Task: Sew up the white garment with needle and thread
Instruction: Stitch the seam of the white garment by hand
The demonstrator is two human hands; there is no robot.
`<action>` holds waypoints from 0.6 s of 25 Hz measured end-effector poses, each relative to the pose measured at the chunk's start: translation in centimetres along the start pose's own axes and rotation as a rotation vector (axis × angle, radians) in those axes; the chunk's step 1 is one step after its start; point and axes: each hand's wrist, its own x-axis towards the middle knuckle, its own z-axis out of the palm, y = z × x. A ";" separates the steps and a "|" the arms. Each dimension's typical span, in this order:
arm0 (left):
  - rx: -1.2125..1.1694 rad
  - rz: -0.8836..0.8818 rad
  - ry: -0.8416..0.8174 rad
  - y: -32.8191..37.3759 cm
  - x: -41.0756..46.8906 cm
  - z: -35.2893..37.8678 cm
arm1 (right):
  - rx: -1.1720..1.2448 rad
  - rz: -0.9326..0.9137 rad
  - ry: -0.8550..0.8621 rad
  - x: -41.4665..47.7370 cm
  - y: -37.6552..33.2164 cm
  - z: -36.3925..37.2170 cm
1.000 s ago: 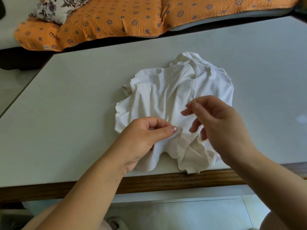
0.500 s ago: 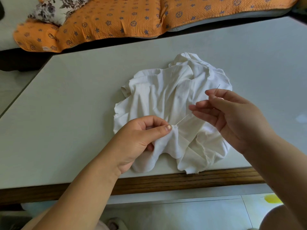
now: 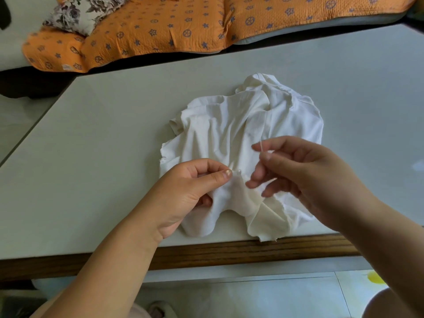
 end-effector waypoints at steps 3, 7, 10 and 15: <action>-0.016 0.009 -0.007 0.1 -0.1 -0.2 | -0.079 0.101 -0.157 -0.7 0.0 0.8; -0.019 0.025 -0.013 0.2 -0.1 -0.2 | -0.186 0.182 -0.203 -0.8 0.6 1.2; -0.008 0.037 -0.014 0.3 -0.1 -0.1 | -0.223 0.196 -0.191 -0.7 0.7 1.3; 0.000 0.051 0.001 0.3 -0.1 -0.2 | -0.243 0.192 -0.188 -0.8 0.6 1.3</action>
